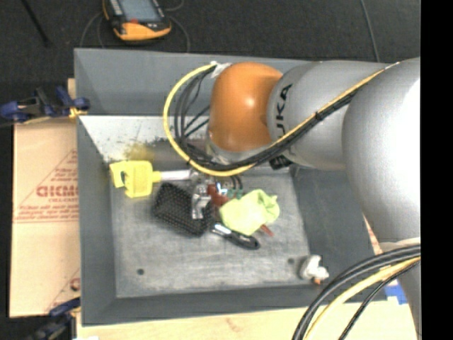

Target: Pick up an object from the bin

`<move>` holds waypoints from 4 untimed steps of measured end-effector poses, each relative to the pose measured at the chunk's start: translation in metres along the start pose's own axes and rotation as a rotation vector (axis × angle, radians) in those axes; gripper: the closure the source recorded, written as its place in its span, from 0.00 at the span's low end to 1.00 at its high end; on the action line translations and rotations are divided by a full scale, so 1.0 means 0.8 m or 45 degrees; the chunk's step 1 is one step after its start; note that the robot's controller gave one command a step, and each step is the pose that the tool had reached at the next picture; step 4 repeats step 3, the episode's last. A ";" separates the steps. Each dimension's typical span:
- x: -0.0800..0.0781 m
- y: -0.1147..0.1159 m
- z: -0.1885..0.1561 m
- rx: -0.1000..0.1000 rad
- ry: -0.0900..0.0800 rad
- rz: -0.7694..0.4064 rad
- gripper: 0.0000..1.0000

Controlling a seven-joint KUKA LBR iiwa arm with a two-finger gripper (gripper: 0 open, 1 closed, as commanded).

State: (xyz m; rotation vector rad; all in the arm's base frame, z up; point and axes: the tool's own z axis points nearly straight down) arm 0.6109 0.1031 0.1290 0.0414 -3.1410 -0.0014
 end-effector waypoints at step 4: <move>0.017 -0.064 -0.135 0.003 0.009 -0.383 1.00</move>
Offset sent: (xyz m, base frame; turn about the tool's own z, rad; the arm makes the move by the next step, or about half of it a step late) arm 0.0094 -0.1083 0.0572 -0.3454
